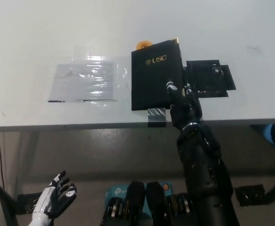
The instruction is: The robot uses its right hand to push the cover of the diary kept in the middle of the desk towards the left to open it
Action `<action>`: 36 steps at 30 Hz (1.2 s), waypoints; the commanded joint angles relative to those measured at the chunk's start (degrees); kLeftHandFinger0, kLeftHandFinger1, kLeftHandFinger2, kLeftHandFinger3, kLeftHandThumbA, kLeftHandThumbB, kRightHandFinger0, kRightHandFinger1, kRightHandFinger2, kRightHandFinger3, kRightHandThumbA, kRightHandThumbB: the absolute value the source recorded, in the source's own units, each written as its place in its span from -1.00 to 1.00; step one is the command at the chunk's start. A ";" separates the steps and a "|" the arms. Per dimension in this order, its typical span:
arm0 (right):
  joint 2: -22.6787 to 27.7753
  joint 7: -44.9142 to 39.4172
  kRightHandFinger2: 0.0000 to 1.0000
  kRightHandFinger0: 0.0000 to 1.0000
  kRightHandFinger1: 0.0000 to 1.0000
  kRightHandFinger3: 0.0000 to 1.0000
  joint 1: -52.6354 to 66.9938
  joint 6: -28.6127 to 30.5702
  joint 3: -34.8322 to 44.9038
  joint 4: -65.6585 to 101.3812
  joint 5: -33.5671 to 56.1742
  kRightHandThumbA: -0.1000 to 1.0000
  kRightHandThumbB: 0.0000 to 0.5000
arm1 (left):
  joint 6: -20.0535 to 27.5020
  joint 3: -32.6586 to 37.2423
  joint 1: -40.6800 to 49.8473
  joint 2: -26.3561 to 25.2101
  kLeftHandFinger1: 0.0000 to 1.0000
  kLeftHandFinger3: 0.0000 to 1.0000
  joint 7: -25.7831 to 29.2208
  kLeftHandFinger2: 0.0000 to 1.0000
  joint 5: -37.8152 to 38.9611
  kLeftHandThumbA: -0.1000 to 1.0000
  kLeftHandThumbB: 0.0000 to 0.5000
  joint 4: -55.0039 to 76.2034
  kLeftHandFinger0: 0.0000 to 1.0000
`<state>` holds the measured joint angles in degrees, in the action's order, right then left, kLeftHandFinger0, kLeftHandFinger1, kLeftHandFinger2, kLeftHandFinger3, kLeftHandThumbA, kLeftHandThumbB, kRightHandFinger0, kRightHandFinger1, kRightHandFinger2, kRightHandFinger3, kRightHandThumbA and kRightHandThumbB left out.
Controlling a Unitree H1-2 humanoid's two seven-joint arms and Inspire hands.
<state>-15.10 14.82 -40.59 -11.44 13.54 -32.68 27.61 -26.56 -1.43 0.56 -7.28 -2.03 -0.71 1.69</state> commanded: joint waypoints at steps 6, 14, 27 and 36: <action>-3.13 -3.75 1.00 1.00 1.00 1.00 -6.25 -1.68 -10.55 -0.67 -7.74 0.39 -0.30 | -0.37 1.20 -1.19 -1.05 1.00 1.00 -0.90 1.00 -1.29 -0.17 0.37 0.64 1.00; -2.58 -3.54 1.00 1.00 1.00 1.00 -11.24 -0.90 -14.80 -0.79 -11.35 0.31 0.10 | -0.37 0.87 -1.87 -0.56 1.00 1.00 -0.92 1.00 -0.96 -0.20 0.49 -0.67 1.00; 2.07 -5.34 1.00 1.00 1.00 1.00 -10.11 1.52 -23.99 -6.34 -21.61 0.35 0.13 | -0.37 2.92 -2.58 -1.58 1.00 0.95 -2.58 1.00 -2.79 -0.14 0.47 -0.03 1.00; 5.85 -4.76 1.00 1.00 1.00 1.00 -7.49 3.68 -24.59 -10.07 -24.66 0.45 0.20 | -0.37 3.43 -2.32 -1.11 1.00 1.00 -3.65 1.00 -3.93 -0.13 0.54 -0.03 1.00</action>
<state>-10.00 10.89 -47.36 -11.10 -11.33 -41.90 5.95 -26.57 1.87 -1.13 -7.80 -4.40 -3.82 0.46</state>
